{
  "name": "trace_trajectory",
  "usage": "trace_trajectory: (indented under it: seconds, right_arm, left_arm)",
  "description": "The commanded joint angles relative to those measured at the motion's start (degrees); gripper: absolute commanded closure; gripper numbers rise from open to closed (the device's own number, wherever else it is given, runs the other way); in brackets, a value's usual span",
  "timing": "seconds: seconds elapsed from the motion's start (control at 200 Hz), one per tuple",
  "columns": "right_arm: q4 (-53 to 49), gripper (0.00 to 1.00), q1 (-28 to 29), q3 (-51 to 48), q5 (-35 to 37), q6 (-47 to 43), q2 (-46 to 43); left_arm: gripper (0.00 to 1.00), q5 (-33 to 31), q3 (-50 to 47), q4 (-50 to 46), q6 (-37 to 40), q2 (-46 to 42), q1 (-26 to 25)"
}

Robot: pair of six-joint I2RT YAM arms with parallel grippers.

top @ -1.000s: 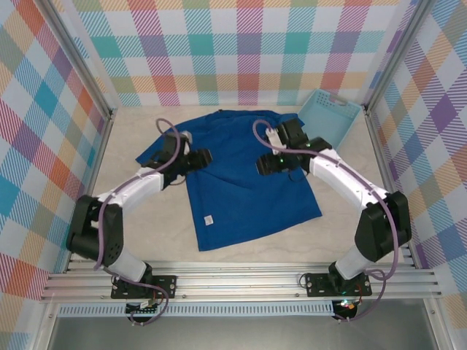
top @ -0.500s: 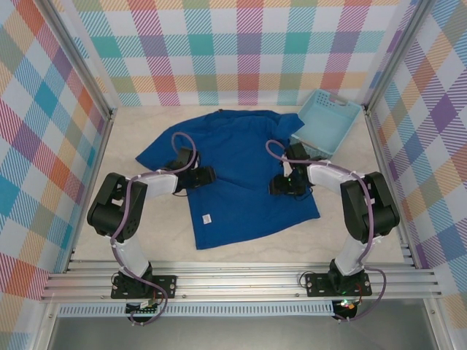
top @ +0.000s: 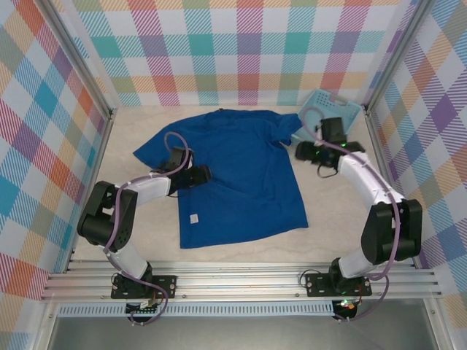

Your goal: Fold the inside-out t-shirt

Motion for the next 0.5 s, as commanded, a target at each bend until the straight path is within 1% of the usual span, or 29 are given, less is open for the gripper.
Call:
trace_trajectory:
  seconds: [0.0,0.035,0.085,0.19,0.265,0.33,0.405,0.495]
  right_arm:
    - [-1.38,0.29,-4.71,5.64,9.22,-1.91,4.71]
    - [-2.44,0.28,-5.88,8.39,10.25,-2.20,7.31]
    - [-3.74,0.23,-6.90,12.00,11.78,-2.41,11.11]
    - [-7.14,0.21,-8.45,18.56,12.04,-2.68,18.77]
    - [-9.94,0.20,-8.73,22.34,14.37,-3.59,23.67]
    - [-12.71,0.20,-9.54,25.09,14.59,-4.07,27.26]
    - [-14.37,0.21,-11.61,26.36,15.85,-4.51,29.19]
    - [-14.73,0.24,-15.55,26.13,17.81,-5.14,28.58]
  left_arm:
    - [0.37,1.16,0.63,-2.01,0.68,-2.70,-1.24]
    - [0.37,1.47,0.76,-2.02,0.67,-2.89,-1.50]
    - [0.37,1.86,0.77,-1.97,0.62,-3.04,-1.76]
    - [0.37,2.65,0.71,-2.02,0.58,-3.28,-2.07]
    - [0.37,3.18,0.70,-2.08,0.62,-3.37,-2.14]
    - [0.37,3.28,0.62,-2.15,0.65,-3.44,-2.14]
    - [0.36,3.18,0.70,-2.28,0.88,-3.47,-2.21]
    - [0.37,2.28,0.58,-2.87,1.14,-2.90,-2.22]
